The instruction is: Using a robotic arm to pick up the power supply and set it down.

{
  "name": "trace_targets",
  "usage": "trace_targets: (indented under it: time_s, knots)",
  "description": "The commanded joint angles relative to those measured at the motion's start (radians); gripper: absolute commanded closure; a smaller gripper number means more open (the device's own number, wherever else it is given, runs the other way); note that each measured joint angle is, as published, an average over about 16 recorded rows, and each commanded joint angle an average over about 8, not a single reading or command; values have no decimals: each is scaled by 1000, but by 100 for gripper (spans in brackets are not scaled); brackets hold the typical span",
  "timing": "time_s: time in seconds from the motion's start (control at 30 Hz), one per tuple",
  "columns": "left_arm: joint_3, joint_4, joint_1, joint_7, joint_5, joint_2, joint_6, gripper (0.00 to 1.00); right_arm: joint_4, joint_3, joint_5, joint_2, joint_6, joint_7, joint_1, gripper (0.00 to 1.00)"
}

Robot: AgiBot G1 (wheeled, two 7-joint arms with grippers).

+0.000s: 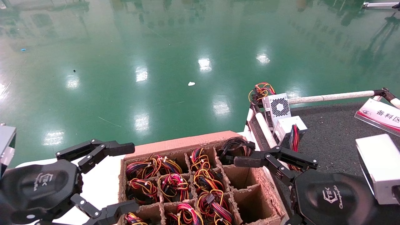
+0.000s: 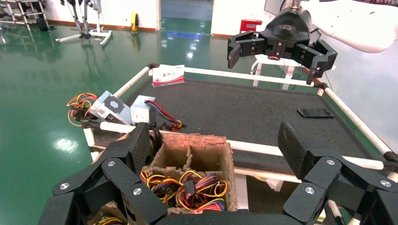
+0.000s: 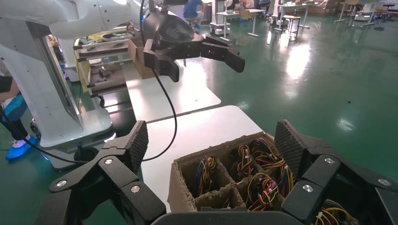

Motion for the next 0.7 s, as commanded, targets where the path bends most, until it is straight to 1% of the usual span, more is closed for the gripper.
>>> trace_targets:
  time_s: [0.03,0.7]
  knots:
    - [0,0,0,0,0,0,0,100,0,0,0,0,0,0,0,0]
    - [0,0,0,0,0,0,0,100,0,0,0,0,0,0,0,0]
